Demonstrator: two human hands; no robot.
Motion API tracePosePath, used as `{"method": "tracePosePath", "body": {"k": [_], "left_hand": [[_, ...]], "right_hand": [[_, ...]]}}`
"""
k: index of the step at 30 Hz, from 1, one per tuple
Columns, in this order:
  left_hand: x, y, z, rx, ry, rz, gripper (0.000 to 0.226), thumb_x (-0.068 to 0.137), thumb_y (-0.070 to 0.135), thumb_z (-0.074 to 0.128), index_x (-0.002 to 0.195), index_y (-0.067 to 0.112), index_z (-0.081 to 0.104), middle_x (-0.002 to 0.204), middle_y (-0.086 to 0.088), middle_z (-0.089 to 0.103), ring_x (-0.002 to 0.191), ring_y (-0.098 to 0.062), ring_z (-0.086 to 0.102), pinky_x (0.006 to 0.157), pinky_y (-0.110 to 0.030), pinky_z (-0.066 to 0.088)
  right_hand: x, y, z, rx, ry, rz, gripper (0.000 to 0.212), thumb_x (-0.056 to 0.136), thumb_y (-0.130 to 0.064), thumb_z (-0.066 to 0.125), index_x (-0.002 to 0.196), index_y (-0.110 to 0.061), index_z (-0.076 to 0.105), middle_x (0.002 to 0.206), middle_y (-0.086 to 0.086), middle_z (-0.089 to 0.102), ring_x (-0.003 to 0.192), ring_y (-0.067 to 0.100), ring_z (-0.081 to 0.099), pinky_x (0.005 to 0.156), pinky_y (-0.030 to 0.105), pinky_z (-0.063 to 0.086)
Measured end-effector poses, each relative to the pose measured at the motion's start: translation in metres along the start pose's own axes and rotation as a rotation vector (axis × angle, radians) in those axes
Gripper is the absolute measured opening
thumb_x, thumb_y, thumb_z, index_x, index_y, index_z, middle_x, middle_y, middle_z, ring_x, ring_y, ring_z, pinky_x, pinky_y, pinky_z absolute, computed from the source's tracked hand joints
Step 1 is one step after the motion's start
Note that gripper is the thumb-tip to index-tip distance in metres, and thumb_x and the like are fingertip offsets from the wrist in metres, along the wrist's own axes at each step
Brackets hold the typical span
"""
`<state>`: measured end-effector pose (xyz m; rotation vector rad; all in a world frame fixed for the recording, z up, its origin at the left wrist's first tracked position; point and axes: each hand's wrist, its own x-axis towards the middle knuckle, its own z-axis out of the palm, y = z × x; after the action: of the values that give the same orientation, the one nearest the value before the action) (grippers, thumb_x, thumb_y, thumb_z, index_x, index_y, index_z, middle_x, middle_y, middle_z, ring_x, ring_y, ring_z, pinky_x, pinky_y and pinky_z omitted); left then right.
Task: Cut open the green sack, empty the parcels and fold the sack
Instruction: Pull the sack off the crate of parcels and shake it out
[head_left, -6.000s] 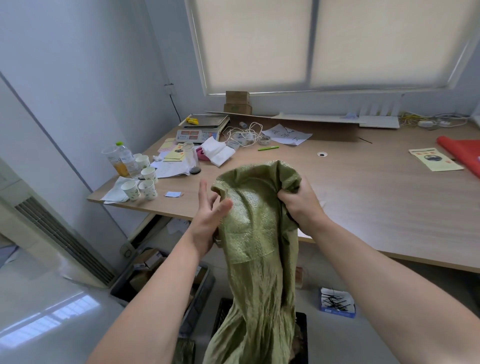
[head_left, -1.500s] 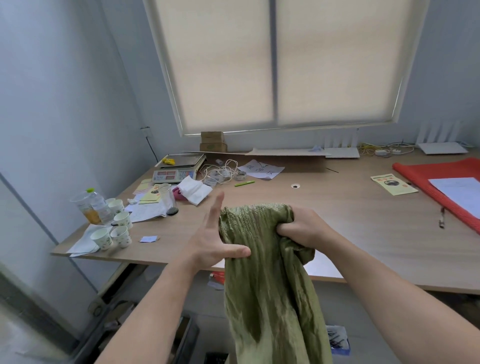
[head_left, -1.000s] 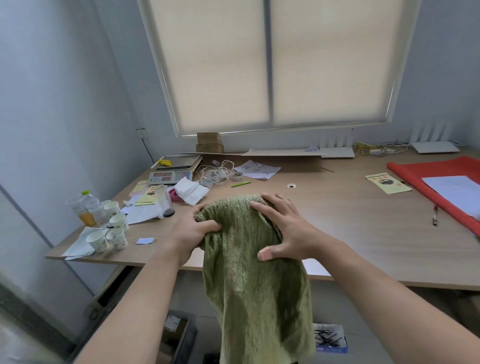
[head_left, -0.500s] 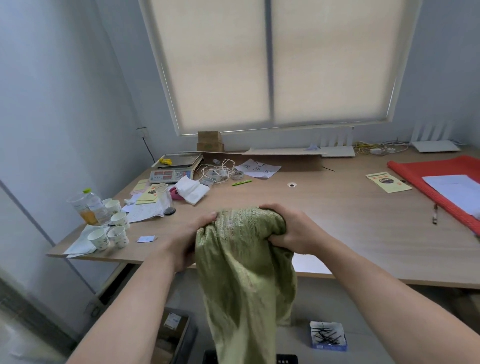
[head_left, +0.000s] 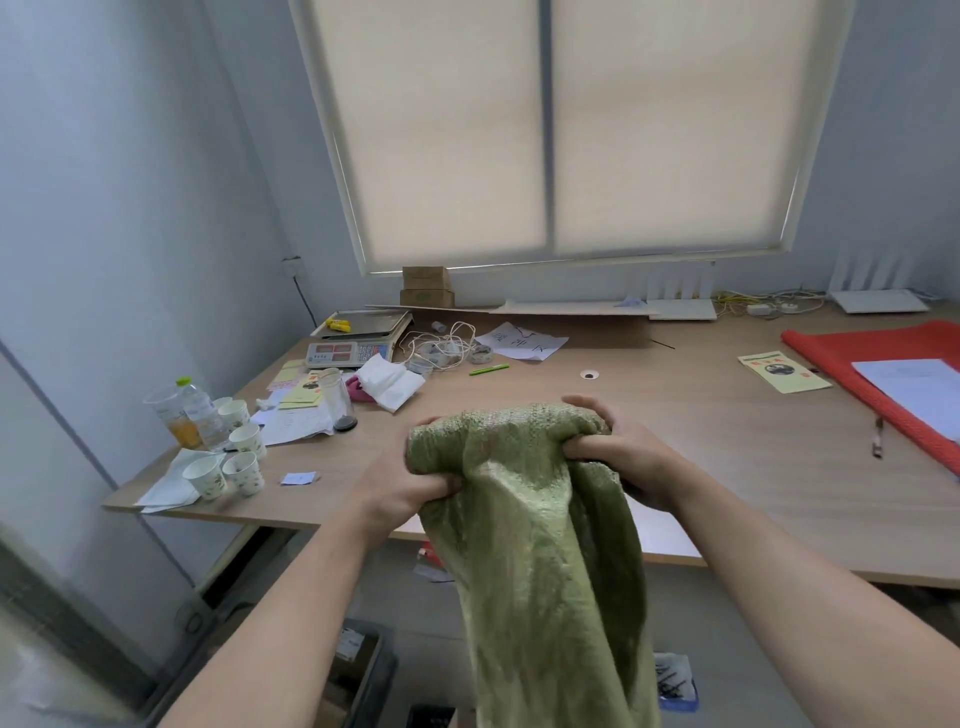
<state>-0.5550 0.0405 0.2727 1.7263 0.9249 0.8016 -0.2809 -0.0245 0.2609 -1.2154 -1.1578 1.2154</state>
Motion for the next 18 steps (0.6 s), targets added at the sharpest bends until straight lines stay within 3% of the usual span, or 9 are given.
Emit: {"method": "tracePosePath", "body": {"k": [3,7,10,11,13,15,17,18], "left_hand": [[0.006,-0.007,0.001,-0.009,0.094,-0.023,0.033,0.064,-0.002,0.063,0.092,0.013,0.07,0.088,-0.008,0.073,0.084,-0.021,0.069,0.075,-0.038,0.057],[0.009,-0.016,0.001,-0.046,0.158,-0.137,0.025,0.059,0.007,0.062,0.083,0.006,0.07,0.081,-0.01,0.071,0.079,-0.023,0.066,0.076,-0.047,0.057],[0.012,-0.021,-0.001,-0.089,0.226,-0.218,0.029,0.058,0.008,0.065,0.087,0.005,0.072,0.086,-0.015,0.073,0.078,-0.024,0.068,0.08,-0.056,0.056],[0.013,-0.022,-0.001,-0.114,0.245,-0.236,0.029,0.06,0.008,0.067,0.088,0.005,0.072,0.089,-0.019,0.074,0.078,-0.025,0.068,0.08,-0.057,0.056],[0.012,-0.02,0.0,-0.202,0.245,-0.289,0.027,0.07,0.001,0.068,0.097,0.003,0.071,0.099,-0.028,0.071,0.081,-0.029,0.068,0.079,-0.056,0.056],[0.01,-0.018,-0.002,-0.303,0.225,-0.347,0.024,0.079,-0.004,0.065,0.103,-0.003,0.067,0.092,-0.028,0.072,0.072,-0.03,0.069,0.07,-0.046,0.059],[0.005,-0.016,-0.006,-0.378,0.193,-0.408,0.022,0.086,-0.002,0.063,0.108,-0.002,0.062,0.078,-0.017,0.073,0.058,-0.023,0.069,0.052,-0.032,0.058],[0.004,-0.017,-0.009,-0.418,0.188,-0.411,0.033,0.088,0.004,0.066,0.119,0.003,0.057,0.085,-0.013,0.074,0.063,-0.02,0.07,0.049,-0.03,0.057]], "right_hand": [[0.0,0.005,0.005,-0.021,0.098,-0.012,0.088,0.058,-0.034,0.085,0.136,-0.036,0.044,0.132,0.02,0.049,0.119,0.029,0.056,0.103,0.042,0.047],[-0.006,0.001,0.013,-0.001,0.049,-0.01,0.103,0.058,-0.059,0.072,0.147,-0.047,0.022,0.154,0.006,0.027,0.131,0.024,0.045,0.088,0.032,0.049],[-0.011,-0.005,0.022,-0.167,-0.11,-0.049,0.112,0.055,-0.052,0.074,0.147,-0.056,0.009,0.148,-0.006,0.023,0.121,0.009,0.048,0.089,0.022,0.049],[-0.011,-0.007,0.026,-0.235,-0.141,-0.057,0.115,0.052,-0.048,0.079,0.144,-0.061,0.01,0.148,-0.008,0.024,0.121,0.006,0.049,0.094,0.023,0.049],[-0.009,-0.011,0.03,-0.447,-0.158,-0.098,0.118,0.05,-0.046,0.089,0.134,-0.072,0.011,0.156,-0.007,0.021,0.136,0.015,0.04,0.109,0.037,0.041],[-0.009,-0.013,0.031,-0.658,-0.149,-0.17,0.119,0.055,-0.039,0.09,0.137,-0.069,0.01,0.156,-0.009,0.022,0.141,0.013,0.03,0.115,0.036,0.032],[-0.011,-0.016,0.031,-0.751,-0.091,-0.224,0.109,0.064,-0.024,0.085,0.144,-0.056,0.019,0.144,-0.011,0.039,0.126,0.008,0.043,0.103,0.022,0.038],[-0.011,-0.016,0.031,-0.772,-0.045,-0.242,0.101,0.067,-0.017,0.08,0.144,-0.052,0.025,0.134,-0.012,0.049,0.116,0.008,0.05,0.093,0.015,0.041]]}}
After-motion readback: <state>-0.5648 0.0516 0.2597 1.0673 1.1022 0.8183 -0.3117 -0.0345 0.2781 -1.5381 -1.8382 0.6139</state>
